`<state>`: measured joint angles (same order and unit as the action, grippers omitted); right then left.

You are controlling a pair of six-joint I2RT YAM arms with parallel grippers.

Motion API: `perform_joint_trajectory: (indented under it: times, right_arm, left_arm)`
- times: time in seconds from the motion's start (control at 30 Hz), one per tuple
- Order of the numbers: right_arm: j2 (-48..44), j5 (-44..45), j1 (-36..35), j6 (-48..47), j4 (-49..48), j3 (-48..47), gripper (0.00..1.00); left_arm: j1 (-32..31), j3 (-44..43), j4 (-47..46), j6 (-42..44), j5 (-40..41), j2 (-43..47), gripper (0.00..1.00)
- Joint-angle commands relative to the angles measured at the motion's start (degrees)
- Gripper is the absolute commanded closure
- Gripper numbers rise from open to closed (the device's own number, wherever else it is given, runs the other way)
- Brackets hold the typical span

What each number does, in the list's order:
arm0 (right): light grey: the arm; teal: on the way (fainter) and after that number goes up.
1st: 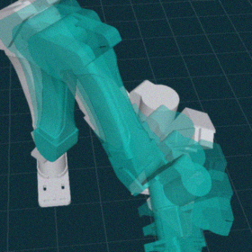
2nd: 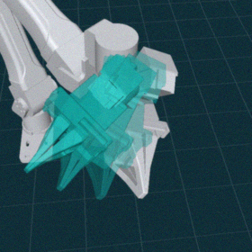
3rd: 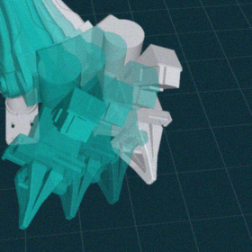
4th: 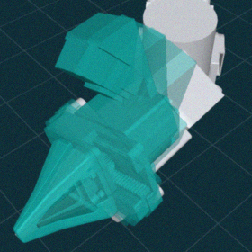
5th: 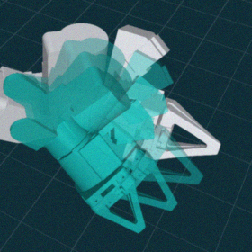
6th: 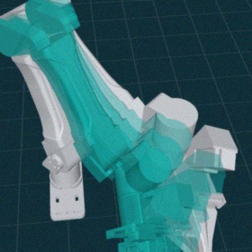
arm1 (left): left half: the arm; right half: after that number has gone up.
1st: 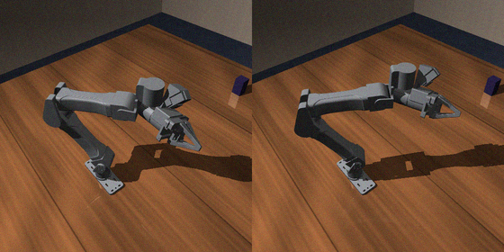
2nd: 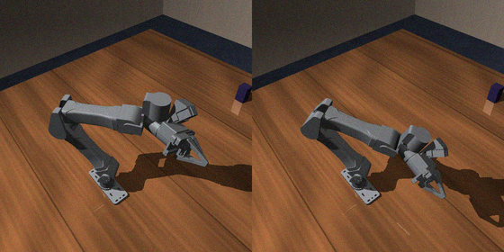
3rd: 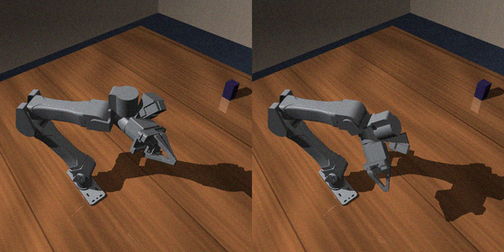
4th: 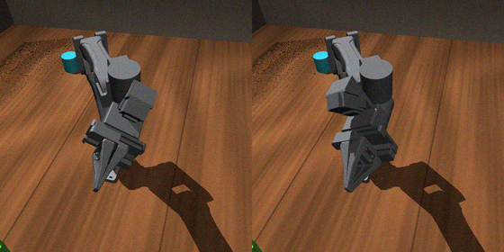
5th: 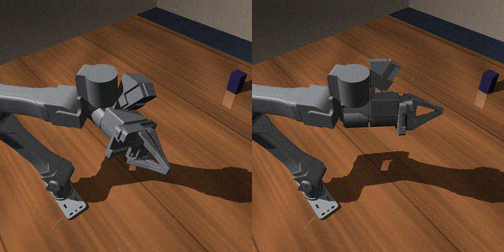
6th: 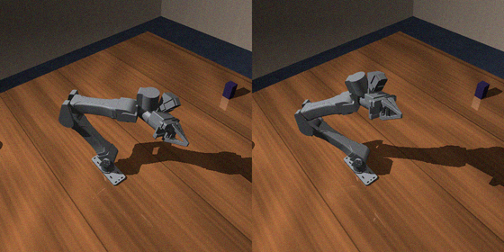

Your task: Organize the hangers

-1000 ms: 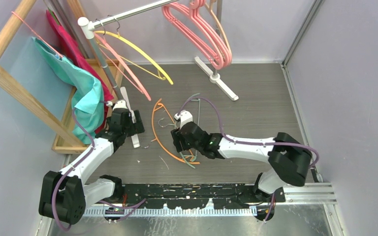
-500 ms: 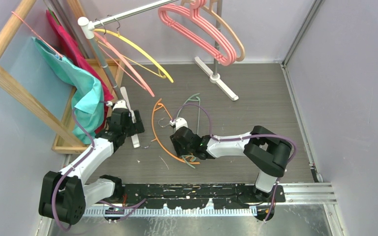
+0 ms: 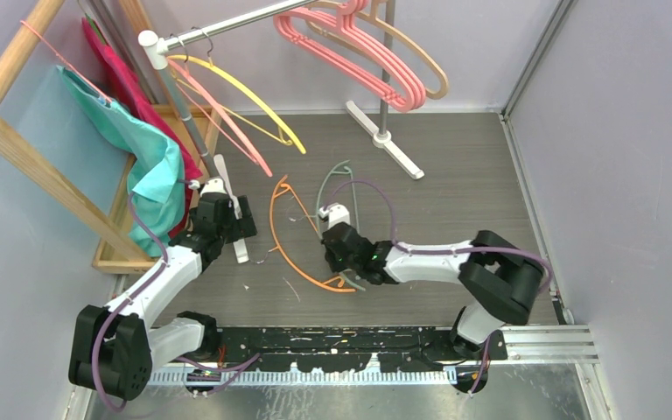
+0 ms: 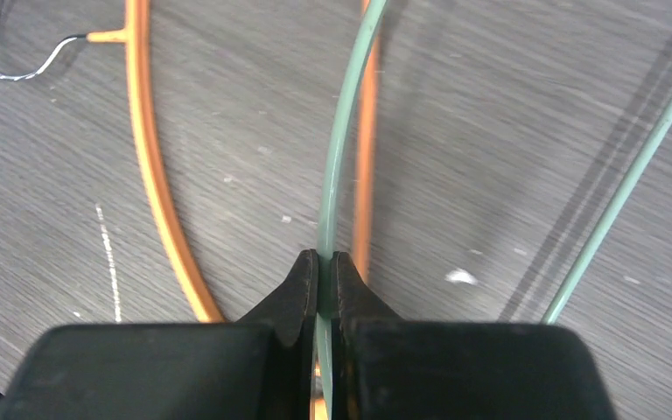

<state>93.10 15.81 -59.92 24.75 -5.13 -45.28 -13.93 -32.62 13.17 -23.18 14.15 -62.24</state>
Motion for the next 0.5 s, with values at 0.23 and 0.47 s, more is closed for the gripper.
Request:
perform_joint_trajectory:
  times: [0.23,0.47]
  right_arm:
    - [-25.96,-21.73,19.5,2.46,-0.98,1.28,0.99]
    - [-24.18,-40.34,26.54,7.49,-2.48,-6.72,0.99]
  left_arm:
    - [-0.36,-0.43,-0.95,-0.02,0.55,0.99,0.02]
    - [-0.34,-0.25,-0.95,-0.07,0.61,1.28,0.02]
